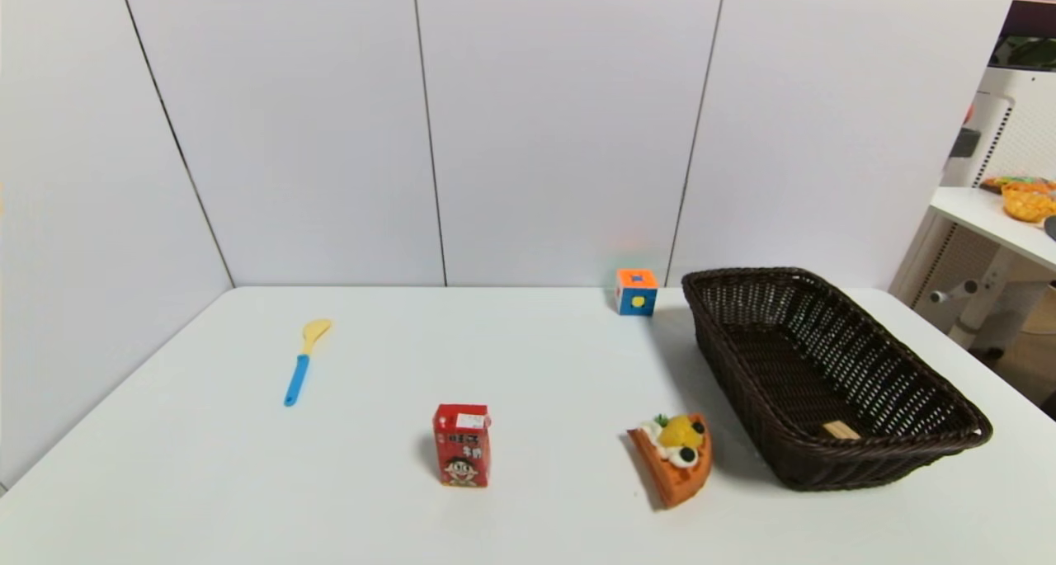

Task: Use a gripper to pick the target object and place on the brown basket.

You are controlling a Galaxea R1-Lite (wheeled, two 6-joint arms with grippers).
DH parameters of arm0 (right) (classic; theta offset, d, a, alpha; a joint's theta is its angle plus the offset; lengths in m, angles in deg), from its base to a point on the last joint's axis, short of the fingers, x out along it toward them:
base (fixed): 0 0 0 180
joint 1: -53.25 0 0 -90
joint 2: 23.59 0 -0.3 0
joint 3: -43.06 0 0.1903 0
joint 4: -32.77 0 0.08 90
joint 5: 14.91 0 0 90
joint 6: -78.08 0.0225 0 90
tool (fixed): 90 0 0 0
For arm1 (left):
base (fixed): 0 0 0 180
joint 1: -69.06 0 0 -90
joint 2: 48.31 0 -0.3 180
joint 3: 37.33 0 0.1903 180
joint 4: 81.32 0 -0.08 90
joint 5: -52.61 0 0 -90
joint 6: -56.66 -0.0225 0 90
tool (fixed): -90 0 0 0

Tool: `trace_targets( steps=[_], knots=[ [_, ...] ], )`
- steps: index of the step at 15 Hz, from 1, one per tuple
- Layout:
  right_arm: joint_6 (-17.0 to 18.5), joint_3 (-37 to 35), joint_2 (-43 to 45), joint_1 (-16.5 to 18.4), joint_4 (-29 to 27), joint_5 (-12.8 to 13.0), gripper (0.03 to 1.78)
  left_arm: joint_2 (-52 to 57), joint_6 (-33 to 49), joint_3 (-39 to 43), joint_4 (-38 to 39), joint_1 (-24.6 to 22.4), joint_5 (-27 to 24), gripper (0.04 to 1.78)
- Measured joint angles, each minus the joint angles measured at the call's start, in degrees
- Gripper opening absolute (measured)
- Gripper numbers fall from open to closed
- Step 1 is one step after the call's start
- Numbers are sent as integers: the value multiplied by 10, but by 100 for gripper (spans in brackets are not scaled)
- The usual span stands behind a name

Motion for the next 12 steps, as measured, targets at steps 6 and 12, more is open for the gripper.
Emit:
trace_targets(
  steps=[6,12],
  knots=[
    [76,-22,112,12,-1,4,169,0,0,0,0,0,0,169],
    [81,-23,124,12,0,4,169,0,0,0,0,0,0,169]
  ],
)
